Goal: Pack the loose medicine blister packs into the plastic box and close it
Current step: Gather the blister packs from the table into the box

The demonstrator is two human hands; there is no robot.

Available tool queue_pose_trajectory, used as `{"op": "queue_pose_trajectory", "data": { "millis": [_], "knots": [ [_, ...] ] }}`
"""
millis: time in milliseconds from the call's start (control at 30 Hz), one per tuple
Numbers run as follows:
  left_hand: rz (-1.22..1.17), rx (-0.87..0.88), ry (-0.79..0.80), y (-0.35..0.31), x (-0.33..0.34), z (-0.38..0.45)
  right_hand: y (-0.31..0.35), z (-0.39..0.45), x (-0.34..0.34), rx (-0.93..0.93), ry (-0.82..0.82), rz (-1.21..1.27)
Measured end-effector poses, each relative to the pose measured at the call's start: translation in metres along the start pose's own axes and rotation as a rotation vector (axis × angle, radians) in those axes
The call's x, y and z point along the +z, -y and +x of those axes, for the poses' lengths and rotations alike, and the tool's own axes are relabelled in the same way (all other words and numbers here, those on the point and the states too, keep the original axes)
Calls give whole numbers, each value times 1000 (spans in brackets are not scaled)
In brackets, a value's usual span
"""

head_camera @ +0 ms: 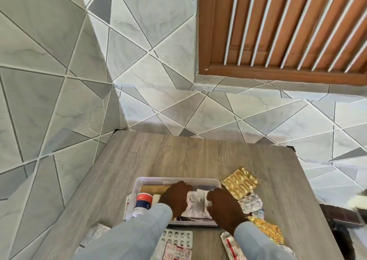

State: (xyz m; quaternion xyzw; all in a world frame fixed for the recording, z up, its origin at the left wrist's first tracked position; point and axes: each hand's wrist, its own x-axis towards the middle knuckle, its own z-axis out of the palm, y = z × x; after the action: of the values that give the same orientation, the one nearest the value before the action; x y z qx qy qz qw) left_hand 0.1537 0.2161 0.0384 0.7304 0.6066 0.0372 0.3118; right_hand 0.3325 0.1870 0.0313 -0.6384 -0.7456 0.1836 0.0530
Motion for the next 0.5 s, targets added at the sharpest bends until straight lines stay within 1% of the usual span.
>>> {"op": "queue_pose_trajectory", "data": {
  "millis": [33, 133, 233, 300, 400, 433, 500],
  "knots": [
    [-16, 24, -5, -1, 2, -1, 3, 1, 1, -4, 40, -63],
    [-92, 16, 15, -1, 5, -3, 11, 3, 5, -8, 141, -195],
    [-83, 62, 18, 2, 0, -3, 16, 1, 11, -12, 184, -284],
    [-100, 71, -20, 9, -1, -3, 17, 1, 14, 2, 179, -314],
    [-77, 50, -112, 20, -4, -1, 18, 2, 15, 47, 141, -280],
    [-41, 56, -104, 23, -4, -1, 19, 1, 15, 69, 122, -275],
    [44, 75, -18, 26, -4, -2, 20, 0, 17, 93, 56, -279]
  ]
}}
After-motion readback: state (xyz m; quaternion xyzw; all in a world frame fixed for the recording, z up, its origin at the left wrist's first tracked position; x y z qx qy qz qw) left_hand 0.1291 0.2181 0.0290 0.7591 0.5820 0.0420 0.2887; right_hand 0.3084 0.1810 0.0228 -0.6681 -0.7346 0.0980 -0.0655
